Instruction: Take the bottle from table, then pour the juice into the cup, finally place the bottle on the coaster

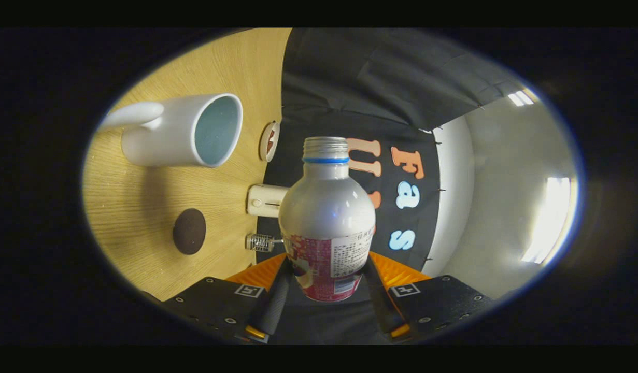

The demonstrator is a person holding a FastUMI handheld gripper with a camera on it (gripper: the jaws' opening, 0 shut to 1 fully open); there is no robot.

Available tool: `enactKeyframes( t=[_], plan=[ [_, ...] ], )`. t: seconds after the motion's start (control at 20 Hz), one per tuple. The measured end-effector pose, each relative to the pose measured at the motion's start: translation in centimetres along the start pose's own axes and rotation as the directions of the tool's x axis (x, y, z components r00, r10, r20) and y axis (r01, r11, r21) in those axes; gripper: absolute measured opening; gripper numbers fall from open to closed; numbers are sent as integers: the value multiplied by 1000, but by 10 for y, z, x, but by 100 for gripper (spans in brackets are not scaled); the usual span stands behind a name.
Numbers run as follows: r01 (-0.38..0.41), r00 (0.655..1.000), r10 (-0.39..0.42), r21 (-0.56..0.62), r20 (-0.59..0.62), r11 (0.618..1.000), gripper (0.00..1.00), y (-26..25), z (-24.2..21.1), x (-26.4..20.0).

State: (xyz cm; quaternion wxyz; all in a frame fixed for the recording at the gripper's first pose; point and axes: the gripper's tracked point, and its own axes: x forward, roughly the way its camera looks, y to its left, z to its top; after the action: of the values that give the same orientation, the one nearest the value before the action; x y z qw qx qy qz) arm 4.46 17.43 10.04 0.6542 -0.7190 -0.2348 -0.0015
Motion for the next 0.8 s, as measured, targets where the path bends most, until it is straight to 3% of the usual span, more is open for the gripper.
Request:
enactKeyframes(
  t=[0.8],
  plan=[
    [-29, 999, 34, -112, 38, 993, 73, -5, 6, 7]
  ],
)
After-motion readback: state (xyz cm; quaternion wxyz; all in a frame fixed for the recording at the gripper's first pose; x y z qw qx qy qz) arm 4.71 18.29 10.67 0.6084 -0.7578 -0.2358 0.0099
